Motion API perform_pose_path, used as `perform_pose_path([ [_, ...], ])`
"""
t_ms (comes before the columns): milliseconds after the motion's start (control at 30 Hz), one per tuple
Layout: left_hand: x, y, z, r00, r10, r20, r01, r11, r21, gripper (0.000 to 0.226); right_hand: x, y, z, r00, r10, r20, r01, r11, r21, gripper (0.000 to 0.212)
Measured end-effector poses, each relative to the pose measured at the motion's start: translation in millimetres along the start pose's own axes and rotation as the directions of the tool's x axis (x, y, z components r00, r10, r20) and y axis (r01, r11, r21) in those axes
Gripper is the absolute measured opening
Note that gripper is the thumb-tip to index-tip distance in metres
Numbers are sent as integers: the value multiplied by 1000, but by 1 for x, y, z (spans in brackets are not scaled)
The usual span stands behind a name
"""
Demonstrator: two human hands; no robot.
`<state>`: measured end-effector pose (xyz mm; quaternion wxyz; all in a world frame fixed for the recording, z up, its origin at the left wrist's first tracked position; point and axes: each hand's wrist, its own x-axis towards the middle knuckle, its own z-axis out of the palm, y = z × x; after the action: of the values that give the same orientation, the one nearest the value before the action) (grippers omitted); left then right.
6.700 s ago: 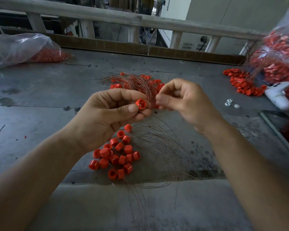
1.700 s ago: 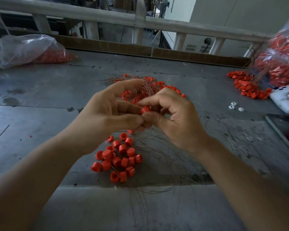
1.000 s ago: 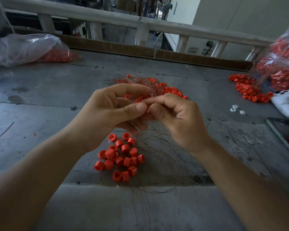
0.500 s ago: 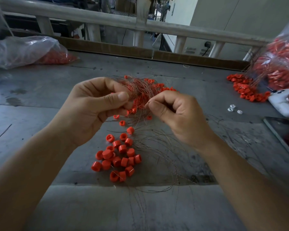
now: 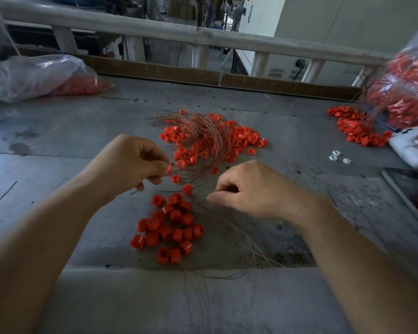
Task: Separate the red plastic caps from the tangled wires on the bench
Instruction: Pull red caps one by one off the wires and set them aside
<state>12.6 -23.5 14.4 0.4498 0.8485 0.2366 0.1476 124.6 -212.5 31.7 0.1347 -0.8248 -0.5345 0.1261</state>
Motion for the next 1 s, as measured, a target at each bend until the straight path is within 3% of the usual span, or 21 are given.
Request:
perform_pose_path([
  [167,12,-15,2,985,67,-161,-42,988,150,30,1,0,-3,991,6,-136,-6,1000,-4,34],
  [300,22,-24,1,974,58,-217,-21,985,171,27,0,0,-4,973,20,-229,-22,1000,-7,35],
  [400,34,-26,-2,969,24,-246,18,986,166,11,2,3,-4,969,40,-242,-53,997,-48,35],
  [533,54,-19,-5,958,75,-277,-19,979,201,22,5,9,-3,968,65,-242,-83,995,-62,34],
  [800,82,-18,6,955,118,-272,-16,937,350,43,8,15,-2,965,85,-247,-108,991,-80,34],
  [900,86,-18,9,973,154,-171,-68,902,425,59,9,14,-1,968,89,-233,-112,990,-87,35],
  [1000,89,-18,12,983,167,-82,-106,865,490,56,9,15,-1,970,90,-227,-114,989,-95,36],
])
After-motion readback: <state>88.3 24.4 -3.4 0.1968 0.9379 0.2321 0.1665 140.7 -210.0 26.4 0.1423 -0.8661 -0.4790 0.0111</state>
